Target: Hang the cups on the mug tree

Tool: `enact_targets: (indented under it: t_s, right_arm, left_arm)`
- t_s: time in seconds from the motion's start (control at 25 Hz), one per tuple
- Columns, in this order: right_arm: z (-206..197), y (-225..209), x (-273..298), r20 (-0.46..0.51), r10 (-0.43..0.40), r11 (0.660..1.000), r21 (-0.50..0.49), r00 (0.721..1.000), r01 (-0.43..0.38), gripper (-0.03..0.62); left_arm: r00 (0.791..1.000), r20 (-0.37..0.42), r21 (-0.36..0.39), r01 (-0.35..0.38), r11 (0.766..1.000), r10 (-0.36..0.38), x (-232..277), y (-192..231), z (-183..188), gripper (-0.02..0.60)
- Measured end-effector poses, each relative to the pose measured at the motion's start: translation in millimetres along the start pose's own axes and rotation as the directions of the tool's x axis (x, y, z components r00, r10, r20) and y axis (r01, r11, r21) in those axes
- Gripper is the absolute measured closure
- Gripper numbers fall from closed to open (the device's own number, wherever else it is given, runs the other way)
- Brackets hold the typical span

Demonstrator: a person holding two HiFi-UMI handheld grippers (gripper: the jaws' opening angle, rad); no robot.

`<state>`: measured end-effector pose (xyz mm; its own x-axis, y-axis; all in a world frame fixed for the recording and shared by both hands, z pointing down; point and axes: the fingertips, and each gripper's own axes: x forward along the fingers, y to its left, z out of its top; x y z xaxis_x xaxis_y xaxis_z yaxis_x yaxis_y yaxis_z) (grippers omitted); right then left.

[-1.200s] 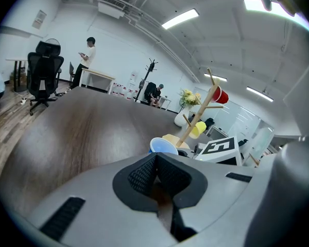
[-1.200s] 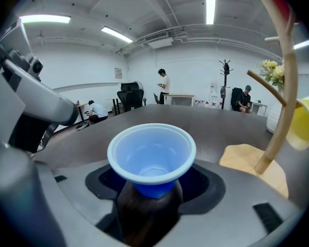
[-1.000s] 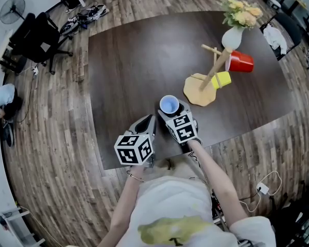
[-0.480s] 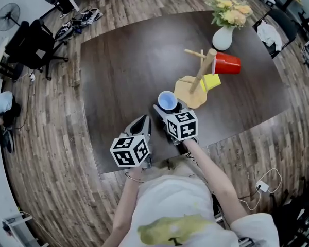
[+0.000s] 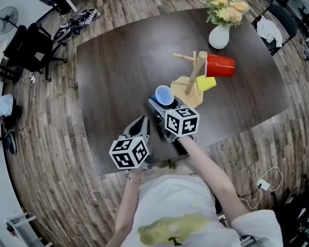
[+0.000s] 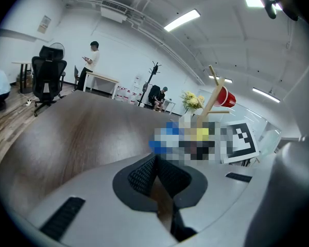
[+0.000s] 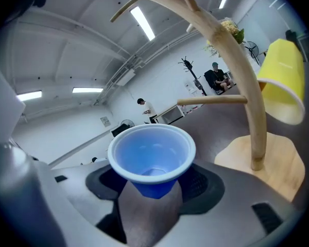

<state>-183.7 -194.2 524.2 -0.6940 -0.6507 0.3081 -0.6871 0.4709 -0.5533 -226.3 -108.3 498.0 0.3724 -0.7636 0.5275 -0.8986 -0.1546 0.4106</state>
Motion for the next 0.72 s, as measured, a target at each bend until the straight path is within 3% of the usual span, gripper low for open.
enact_targets:
  t_s: [0.24, 0.72]
  right_arm:
    - [13.7, -4.6, 0.7, 0.072, 0.054, 0.987, 0.147, 0.996, -0.064, 0.298]
    - [29.6, -14.0, -3.5, 0.161, 0.114, 0.937, 0.312, 0.98, -0.16, 0.304]
  left_arm:
    - [1.0, -0.014, -0.003, -0.017, 1.0, 0.017, 7.8, -1.2, -5.1, 0.566]
    - [0.999, -0.003, -0.005, -0.036, 0.999, 0.036, 17.5, -15.3, -6.1, 0.566]
